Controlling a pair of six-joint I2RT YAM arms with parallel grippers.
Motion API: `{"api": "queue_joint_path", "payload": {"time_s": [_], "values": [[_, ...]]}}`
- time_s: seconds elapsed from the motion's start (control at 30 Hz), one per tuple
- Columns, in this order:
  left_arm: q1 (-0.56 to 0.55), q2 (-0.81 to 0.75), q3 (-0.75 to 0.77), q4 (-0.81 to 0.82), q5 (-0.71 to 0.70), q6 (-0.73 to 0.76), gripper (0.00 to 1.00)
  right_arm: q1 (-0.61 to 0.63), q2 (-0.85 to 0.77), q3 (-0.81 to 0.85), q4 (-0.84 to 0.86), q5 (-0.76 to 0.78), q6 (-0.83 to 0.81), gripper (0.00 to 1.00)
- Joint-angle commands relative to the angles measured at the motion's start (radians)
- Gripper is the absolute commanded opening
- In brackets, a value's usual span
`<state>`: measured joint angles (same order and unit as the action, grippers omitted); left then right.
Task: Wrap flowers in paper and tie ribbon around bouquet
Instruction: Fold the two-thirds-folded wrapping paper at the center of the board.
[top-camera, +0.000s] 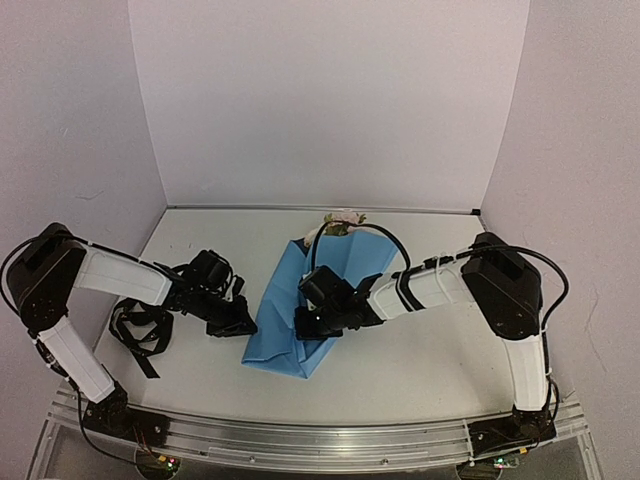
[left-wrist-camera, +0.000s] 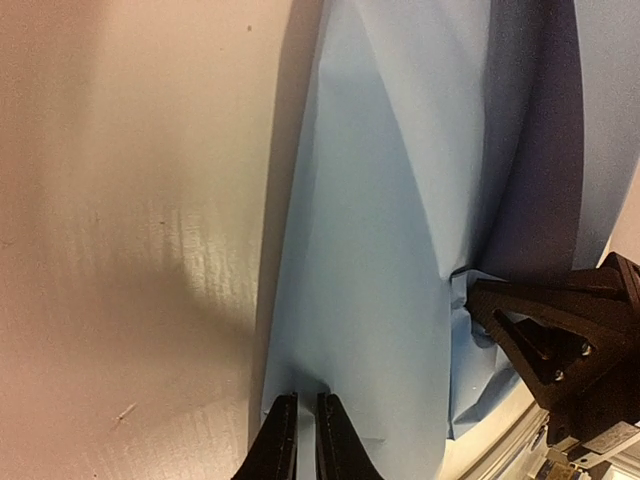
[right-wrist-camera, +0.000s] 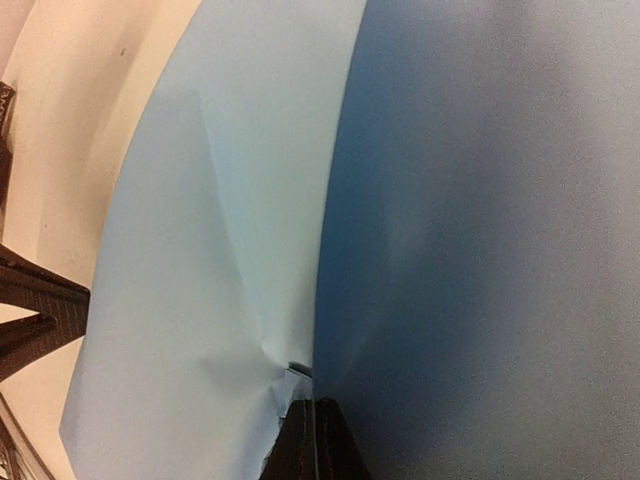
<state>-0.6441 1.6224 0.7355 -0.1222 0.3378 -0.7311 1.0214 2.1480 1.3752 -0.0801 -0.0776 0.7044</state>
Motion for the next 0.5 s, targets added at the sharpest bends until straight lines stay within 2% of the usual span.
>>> {"api": "queue_joint_path", "payload": {"time_s": [0.0, 0.47], "values": [[-0.022, 0.013, 0.063, 0.038, 0.016, 0.005, 0.09, 0.002, -0.047, 0.032, -0.093, 0.037, -0.020, 0.00], [-0.056, 0.109, 0.100, 0.090, 0.051, -0.009, 0.09, 0.020, -0.081, 0.079, -0.144, 0.076, -0.049, 0.00]]}}
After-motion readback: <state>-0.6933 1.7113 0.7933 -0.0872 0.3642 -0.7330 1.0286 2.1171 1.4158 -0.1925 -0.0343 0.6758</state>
